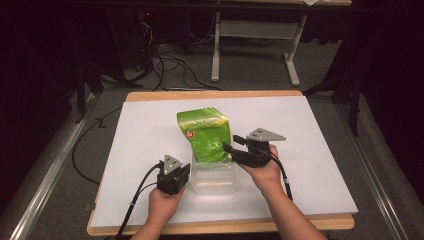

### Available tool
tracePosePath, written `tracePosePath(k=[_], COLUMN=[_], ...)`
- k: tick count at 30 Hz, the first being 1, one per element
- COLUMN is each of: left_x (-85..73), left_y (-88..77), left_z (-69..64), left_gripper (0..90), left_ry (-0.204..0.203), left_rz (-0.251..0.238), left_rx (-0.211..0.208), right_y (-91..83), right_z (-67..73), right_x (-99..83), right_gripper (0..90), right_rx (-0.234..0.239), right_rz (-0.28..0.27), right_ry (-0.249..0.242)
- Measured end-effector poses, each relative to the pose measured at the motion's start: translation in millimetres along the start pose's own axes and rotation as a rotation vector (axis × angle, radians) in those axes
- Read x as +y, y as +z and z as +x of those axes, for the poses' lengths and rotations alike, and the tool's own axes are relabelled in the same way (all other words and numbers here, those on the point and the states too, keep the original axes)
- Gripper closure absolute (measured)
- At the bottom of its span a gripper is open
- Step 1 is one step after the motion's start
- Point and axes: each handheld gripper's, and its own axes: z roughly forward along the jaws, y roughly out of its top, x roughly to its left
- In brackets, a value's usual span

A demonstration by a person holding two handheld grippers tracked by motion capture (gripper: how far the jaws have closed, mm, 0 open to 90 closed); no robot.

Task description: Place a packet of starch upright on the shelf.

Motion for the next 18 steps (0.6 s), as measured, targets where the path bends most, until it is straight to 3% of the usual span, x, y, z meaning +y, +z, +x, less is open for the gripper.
tracePosePath(k=[7,9,12,14,18], left_x=[-0.7,-0.7,-0.7,-0.6,-0.4], left_y=[0.1,0.2,-0.1,0.0,-0.5], left_z=[1.0,0.7,1.0,0.9,1.3], left_gripper=[89.6,89.6,89.6,89.6,89.4], left_ry=[-0.013,-0.014,-0.015,-0.019,-0.02], left_rz=[0.004,0.003,0.006,0.005,0.005], left_rx=[-0.008,-0.007,-0.007,-0.01,-0.014], right_y=[22.1,24.3,21.0,18.5,15.9], right_z=[-5.2,-5.2,-1.5,-1.8,-0.6], right_x=[3.0,2.1,1.1,-0.4,-2.0], right_gripper=[48.3,57.5,73.2,79.3,82.3], right_rx=[0.039,0.06,0.037,0.034,0.03], right_rz=[-0.006,0.003,-0.003,0.004,0.018], right_ry=[0.027,0.017,-0.021,-0.036,-0.055])
